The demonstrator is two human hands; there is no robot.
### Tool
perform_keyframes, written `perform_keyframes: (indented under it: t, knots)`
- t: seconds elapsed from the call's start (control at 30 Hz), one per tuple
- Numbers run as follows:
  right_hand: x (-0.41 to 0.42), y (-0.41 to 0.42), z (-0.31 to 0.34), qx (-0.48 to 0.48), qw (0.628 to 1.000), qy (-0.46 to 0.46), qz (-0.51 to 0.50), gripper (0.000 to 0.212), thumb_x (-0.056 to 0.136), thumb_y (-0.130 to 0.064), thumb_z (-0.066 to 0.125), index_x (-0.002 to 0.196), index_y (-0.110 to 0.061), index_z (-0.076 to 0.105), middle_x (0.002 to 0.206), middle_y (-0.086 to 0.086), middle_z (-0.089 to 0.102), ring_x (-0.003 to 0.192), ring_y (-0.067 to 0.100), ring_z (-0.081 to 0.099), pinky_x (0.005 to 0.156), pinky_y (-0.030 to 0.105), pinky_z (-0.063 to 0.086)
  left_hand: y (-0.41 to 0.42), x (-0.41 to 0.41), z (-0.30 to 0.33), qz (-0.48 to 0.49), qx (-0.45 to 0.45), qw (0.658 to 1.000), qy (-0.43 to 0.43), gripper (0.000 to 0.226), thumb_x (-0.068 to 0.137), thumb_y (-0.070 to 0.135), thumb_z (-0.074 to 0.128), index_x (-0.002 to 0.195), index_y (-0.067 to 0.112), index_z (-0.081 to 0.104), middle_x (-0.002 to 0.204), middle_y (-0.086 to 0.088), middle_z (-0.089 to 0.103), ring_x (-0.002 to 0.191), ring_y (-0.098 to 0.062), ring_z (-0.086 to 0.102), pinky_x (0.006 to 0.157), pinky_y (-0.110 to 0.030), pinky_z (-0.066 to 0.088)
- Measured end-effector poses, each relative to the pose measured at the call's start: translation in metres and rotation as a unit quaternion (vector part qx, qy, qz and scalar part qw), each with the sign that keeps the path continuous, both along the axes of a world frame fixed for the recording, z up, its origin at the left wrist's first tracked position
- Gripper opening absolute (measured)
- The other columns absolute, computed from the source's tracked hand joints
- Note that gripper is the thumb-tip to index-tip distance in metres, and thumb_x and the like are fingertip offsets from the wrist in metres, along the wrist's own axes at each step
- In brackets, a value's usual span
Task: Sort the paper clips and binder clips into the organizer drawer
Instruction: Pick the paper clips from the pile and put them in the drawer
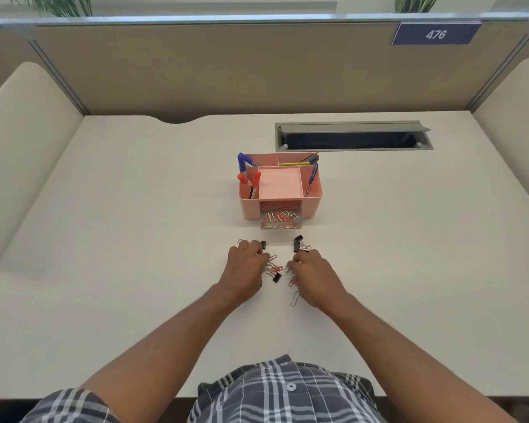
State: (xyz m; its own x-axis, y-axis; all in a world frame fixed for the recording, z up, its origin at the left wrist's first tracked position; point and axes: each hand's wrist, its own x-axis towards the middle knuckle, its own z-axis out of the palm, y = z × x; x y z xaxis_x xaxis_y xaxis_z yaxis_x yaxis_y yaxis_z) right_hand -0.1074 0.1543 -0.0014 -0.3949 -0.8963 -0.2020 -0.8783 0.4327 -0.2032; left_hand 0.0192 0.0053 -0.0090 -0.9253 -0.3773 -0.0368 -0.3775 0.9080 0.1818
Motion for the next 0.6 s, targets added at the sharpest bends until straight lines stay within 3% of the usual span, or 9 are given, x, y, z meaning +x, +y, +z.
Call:
perform_keyframes:
  t: [0.17, 0.4, 0.6]
  knots:
    - [0.0043, -0.0025, -0.0029, -0.013, 1.0, -0.001, -0.016, 0.022, 0.089, -0.007, 0.051, 0.104, -0.016, 0.064, 0.1, 0.002, 0.06, 0.1, 0.029, 0.049, 0.076, 0.041, 0.047, 0.0017, -0.0037, -0.0021, -0.005, -0.02, 1.0, -0.012, 0.017, 0.08, 0.008, 0.058, 0.091, 0.017, 0.066, 0.1, -0.002, 0.054, 0.092, -0.028, 0.047, 0.068, -0.034, 0.025]
    - [0.0071, -0.0019, -0.0084, -0.006, 1.0, -0.005, -0.011, 0.021, 0.089, -0.004, 0.05, 0.106, -0.013, 0.059, 0.104, 0.006, 0.058, 0.102, 0.028, 0.048, 0.081, 0.039, 0.043, 0.0068, 0.0018, -0.0087, -0.006, -0.025, 1.0, -0.008, 0.001, 0.082, 0.015, 0.063, 0.082, 0.016, 0.063, 0.087, -0.003, 0.056, 0.085, -0.028, 0.051, 0.068, -0.034, 0.029]
    - [0.0033, -0.0059, -0.0054, -0.004, 1.0, -0.006, -0.013, 0.019, 0.084, -0.002, 0.055, 0.101, -0.011, 0.055, 0.104, 0.008, 0.055, 0.1, 0.03, 0.047, 0.078, 0.041, 0.043, 0.008, 0.0025, -0.0062, -0.001, -0.018, 1.0, 0.003, 0.006, 0.083, 0.019, 0.065, 0.083, 0.014, 0.06, 0.088, -0.005, 0.057, 0.086, -0.029, 0.052, 0.069, -0.037, 0.034]
